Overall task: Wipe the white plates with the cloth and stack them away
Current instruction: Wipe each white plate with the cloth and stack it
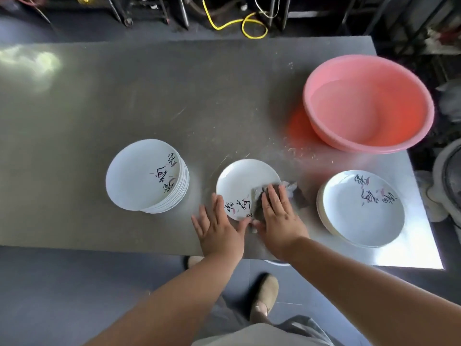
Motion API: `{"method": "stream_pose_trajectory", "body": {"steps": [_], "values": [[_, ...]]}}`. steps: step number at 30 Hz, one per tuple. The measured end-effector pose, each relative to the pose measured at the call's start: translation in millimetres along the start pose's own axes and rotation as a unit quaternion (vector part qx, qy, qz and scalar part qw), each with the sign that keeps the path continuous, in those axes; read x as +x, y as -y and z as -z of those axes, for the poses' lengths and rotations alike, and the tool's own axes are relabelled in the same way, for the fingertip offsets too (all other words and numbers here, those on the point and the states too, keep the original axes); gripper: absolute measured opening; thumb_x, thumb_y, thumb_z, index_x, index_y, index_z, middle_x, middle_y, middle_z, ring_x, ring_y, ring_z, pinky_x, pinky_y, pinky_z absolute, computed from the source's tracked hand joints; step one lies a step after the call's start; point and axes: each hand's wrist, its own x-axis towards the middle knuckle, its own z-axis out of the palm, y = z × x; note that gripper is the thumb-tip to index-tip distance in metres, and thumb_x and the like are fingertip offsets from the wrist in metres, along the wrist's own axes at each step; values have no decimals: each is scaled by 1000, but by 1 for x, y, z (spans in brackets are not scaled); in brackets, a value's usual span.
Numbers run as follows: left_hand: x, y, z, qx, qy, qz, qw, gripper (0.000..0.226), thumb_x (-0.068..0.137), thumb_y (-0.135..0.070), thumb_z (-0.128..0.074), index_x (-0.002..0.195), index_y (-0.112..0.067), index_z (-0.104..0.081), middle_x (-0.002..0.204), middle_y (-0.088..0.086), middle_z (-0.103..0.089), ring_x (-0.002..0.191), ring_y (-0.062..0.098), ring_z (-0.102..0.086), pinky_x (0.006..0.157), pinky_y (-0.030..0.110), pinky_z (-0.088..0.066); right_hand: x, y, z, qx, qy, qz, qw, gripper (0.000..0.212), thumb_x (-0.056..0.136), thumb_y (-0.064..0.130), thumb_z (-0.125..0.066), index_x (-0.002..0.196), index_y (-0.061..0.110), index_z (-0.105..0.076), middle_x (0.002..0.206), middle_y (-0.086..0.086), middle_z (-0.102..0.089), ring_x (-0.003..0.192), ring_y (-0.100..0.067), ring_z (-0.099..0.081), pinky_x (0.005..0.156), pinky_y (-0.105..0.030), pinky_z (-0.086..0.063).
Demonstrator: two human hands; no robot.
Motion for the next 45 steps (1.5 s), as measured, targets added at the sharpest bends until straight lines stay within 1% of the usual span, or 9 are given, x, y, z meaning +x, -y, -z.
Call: {"method": "stream_pose_trajectory", "body": {"steps": [5, 8, 13, 19, 28, 35, 39, 43, 45], "values": [[-8, -2, 5, -2, 32, 13, 999, 93, 90, -77, -32, 161, -19, -18, 175, 5, 13, 161, 29, 5, 128, 49, 12, -32, -1, -20, 60, 22, 38, 997, 73, 107, 51, -39, 168, 22, -10, 168, 16, 26, 150, -10, 39, 129, -45, -20], [16, 13, 31, 47, -6, -115, 992, 76, 94, -69, -33, 154, -22, -30, 176, 5, 5, 161, 29, 1, 124, 45, 21, -11, -21, -3, 36, -1, 63, 997, 70, 106, 53, -39, 166, 23, -22, 175, 12, 6, 154, -10, 31, 130, -35, -7], [88, 18, 62, 247, 103, -306, 914, 81, 97, -74, -16, 166, -37, 2, 172, -17, 21, 158, 21, 27, 126, 52, 18, 29, -36, 29, 9, -23, 50, 998, 71, 107, 53, -37, 166, 19, -20, 176, 5, -1, 159, -16, 20, 130, -35, 2], [72, 31, 39, 224, 83, -261, 935, 76, 100, -71, -25, 166, -41, -2, 168, -22, 27, 160, 23, 20, 125, 49, 21, -14, -12, -2, 1, 4, 33, 999, 76, 105, 55, -28, 168, 19, -7, 174, 5, 16, 153, -18, 35, 129, -39, -7], [23, 9, 14, 138, 42, -133, 980, 77, 97, -72, -18, 166, -37, -11, 175, -15, 6, 160, 28, -4, 129, 50, 8, 31, -29, 32, -28, -12, 18, 999, 67, 109, 44, -26, 168, 17, -7, 175, 4, 12, 159, -22, 22, 128, -37, 5], [-12, -17, 8, 81, 44, -31, 995, 76, 100, -71, -33, 165, -34, -20, 175, -10, -1, 153, 24, -18, 128, 51, 3, -33, 2, -10, 72, 32, 41, 996, 77, 100, 55, -12, 167, 17, -15, 175, 7, 9, 153, -13, 34, 130, -39, -12], [0, -7, 27, 85, 7, -90, 992, 64, 99, -61, -30, 157, -37, -37, 168, -2, -18, 150, 27, -23, 128, 55, 1, 6, -26, 20, 37, -11, 65, 997, 67, 108, 51, -33, 166, 19, -22, 176, 6, -3, 156, -13, 24, 126, -31, 5], [53, 15, 43, 164, 33, -259, 951, 61, 107, -43, -40, 165, -32, -24, 176, -5, -6, 162, 22, 0, 127, 50, 14, 32, -36, 38, -7, -10, 46, 999, 71, 108, 55, -31, 167, 18, -19, 176, 5, 2, 159, -18, 20, 128, -36, 3], [63, 20, 43, 188, 50, -296, 935, 60, 108, -42, -42, 165, -26, -29, 175, -4, -14, 162, 23, -5, 128, 46, 12, 24, -27, 32, 17, -12, 20, 1000, 74, 106, 58, -25, 167, 15, -17, 176, 3, 4, 158, -20, 24, 126, -35, 7]]}}
